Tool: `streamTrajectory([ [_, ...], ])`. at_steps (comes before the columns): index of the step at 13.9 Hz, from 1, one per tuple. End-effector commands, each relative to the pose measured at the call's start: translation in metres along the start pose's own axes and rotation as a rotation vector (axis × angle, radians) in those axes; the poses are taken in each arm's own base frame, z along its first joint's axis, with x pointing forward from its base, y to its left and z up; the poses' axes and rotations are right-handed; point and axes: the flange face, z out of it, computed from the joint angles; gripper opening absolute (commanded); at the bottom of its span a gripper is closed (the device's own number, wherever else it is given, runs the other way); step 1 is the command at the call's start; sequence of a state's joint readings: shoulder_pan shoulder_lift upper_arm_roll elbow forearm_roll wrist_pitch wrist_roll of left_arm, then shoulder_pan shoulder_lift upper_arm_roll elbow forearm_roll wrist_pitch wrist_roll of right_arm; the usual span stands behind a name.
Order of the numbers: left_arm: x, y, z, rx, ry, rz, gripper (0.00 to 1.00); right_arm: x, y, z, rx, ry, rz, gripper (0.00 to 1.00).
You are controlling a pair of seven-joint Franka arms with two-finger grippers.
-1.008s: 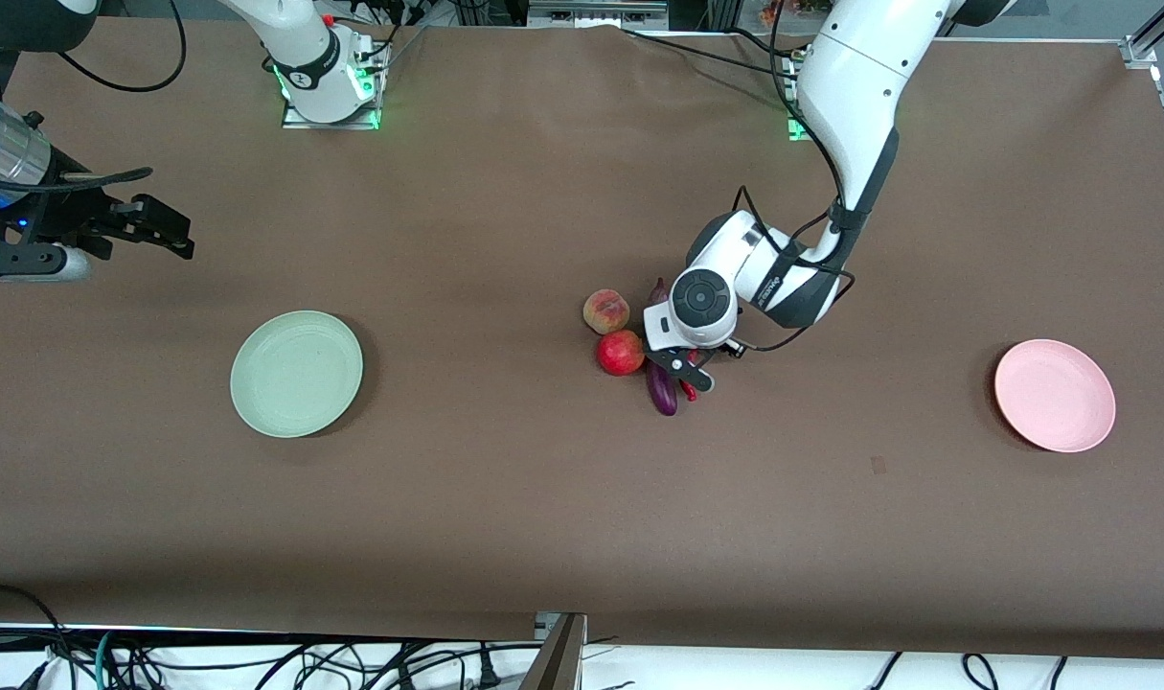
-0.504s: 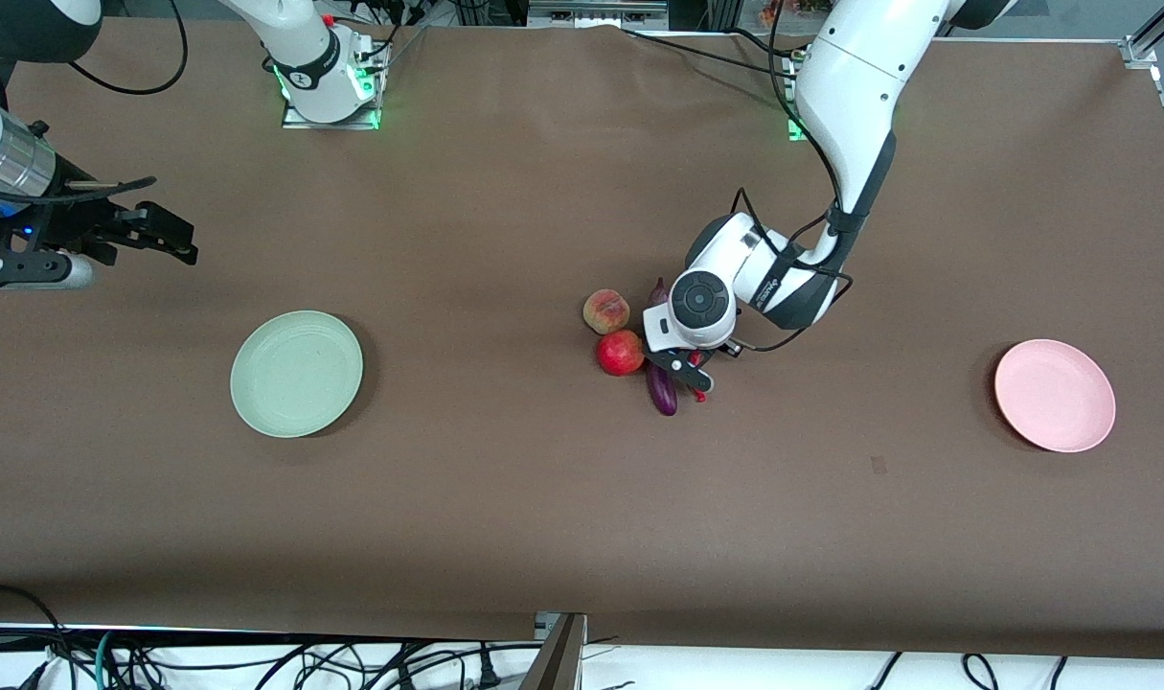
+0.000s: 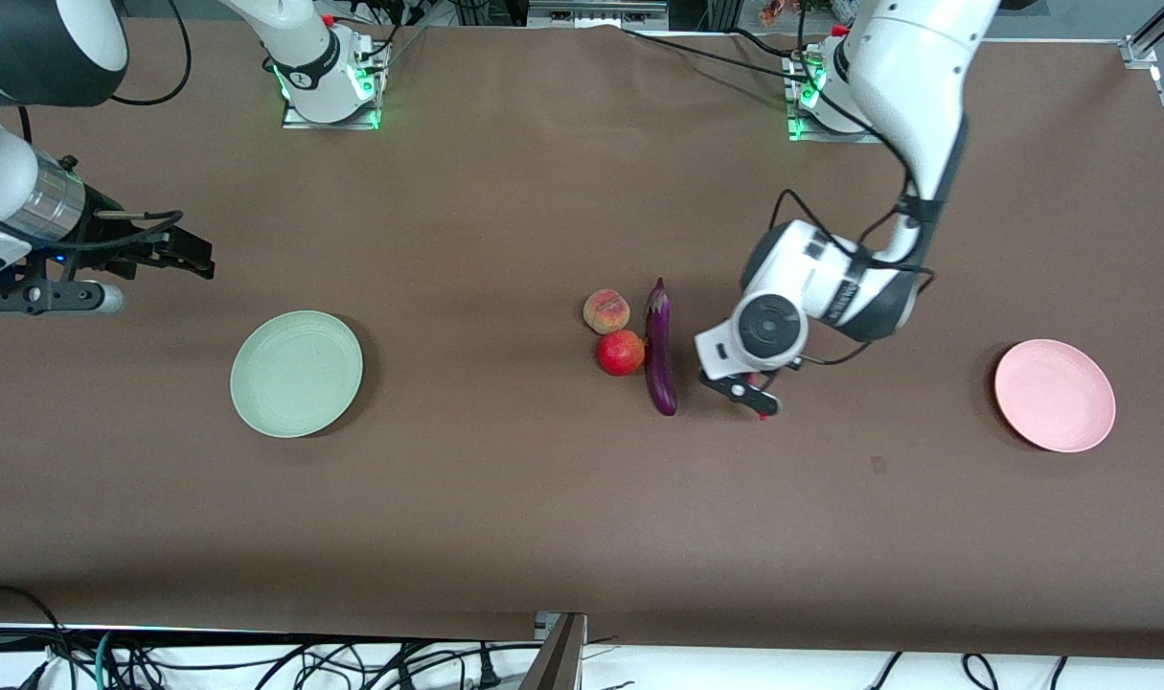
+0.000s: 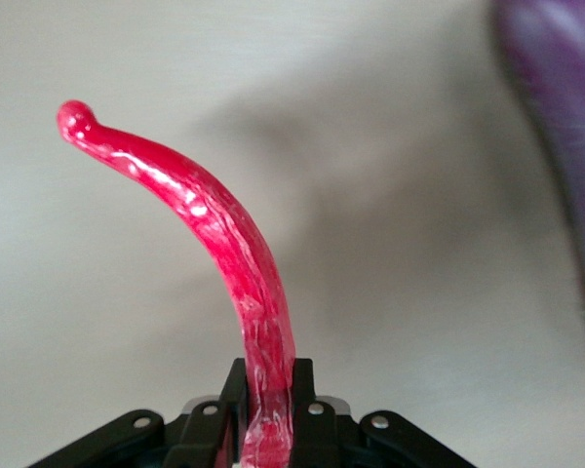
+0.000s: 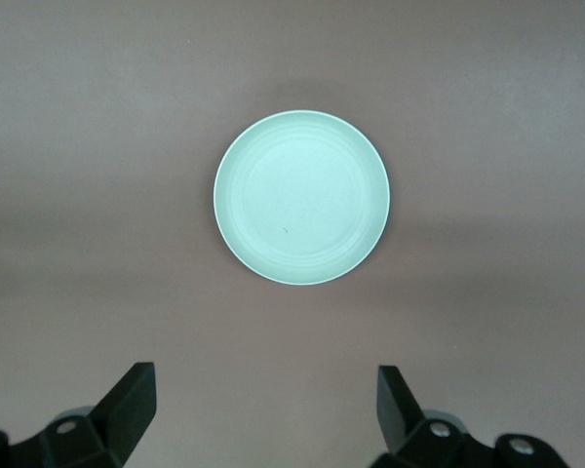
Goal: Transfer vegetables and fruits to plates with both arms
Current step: 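Carry the chili to the pink plate while the right gripper reaches the peach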
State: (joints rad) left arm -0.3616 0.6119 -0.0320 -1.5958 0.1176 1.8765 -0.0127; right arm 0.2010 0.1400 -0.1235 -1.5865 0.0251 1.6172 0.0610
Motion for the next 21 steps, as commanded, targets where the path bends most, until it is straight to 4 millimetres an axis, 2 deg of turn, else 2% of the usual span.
streamTrajectory([
  [1, -0.006, -0.051, -0.007, 0.038, -0.025, -0.01, 0.02, 0.022, -0.005, 0.048, 0.007, -0.093, -0.028, 1.0],
  [2, -0.01, -0.076, -0.006, 0.054, -0.038, 0.024, 0.01, 0.021, -0.009, 0.049, 0.014, -0.095, -0.06, 1.0],
  [3, -0.017, -0.101, -0.007, 0.055, -0.047, 0.037, 0.0, 0.021, -0.023, 0.049, 0.021, -0.091, -0.096, 1.0],
  [5, -0.037, -0.164, 0.002, 0.052, -0.089, 0.057, 0.02, 0.02, -0.064, 0.056, 0.096, -0.098, -0.107, 1.0],
  [7, -0.06, -0.231, 0.016, 0.025, -0.113, 0.121, 0.0, 0.021, -0.123, 0.073, 0.112, -0.089, -0.003, 1.0],
  [8, -0.07, -0.256, 0.023, 0.026, -0.125, 0.153, 0.0, 0.016, -0.162, 0.079, 0.102, -0.075, 0.047, 1.0],
  [11, -0.105, -0.338, 0.042, 0.111, -0.157, 0.172, 0.0, 0.0, -0.274, 0.124, 0.084, -0.033, 0.216, 1.0],
  [13, -0.122, -0.378, 0.063, 0.103, -0.132, 0.232, 0.0, -0.021, -0.346, 0.158, 0.087, 0.005, 0.29, 1.0],
  [14, -0.133, -0.401, 0.078, 0.102, -0.126, 0.235, 0.0, -0.031, -0.374, 0.171, 0.089, 0.016, 0.324, 1.0],
  [15, -0.14, -0.418, 0.092, 0.114, -0.107, 0.242, 0.0, -0.033, -0.391, 0.184, 0.09, 0.023, 0.362, 1.0],
  [17, -0.141, -0.437, 0.127, 0.129, -0.045, 0.276, 0.02, -0.038, -0.427, 0.202, 0.1, 0.042, 0.389, 1.0],
  [19, -0.143, -0.441, 0.136, 0.127, -0.033, 0.299, 0.03, -0.057, -0.457, 0.223, 0.084, 0.052, 0.319, 1.0],
  [20, -0.142, -0.44, 0.136, 0.125, -0.033, 0.303, 0.12, -0.063, -0.469, 0.234, 0.089, 0.066, 0.287, 1.0],
  [21, -0.142, -0.44, 0.136, 0.121, -0.028, 0.297, 0.38, -0.071, -0.479, 0.244, 0.082, 0.079, 0.228, 1.0],
])
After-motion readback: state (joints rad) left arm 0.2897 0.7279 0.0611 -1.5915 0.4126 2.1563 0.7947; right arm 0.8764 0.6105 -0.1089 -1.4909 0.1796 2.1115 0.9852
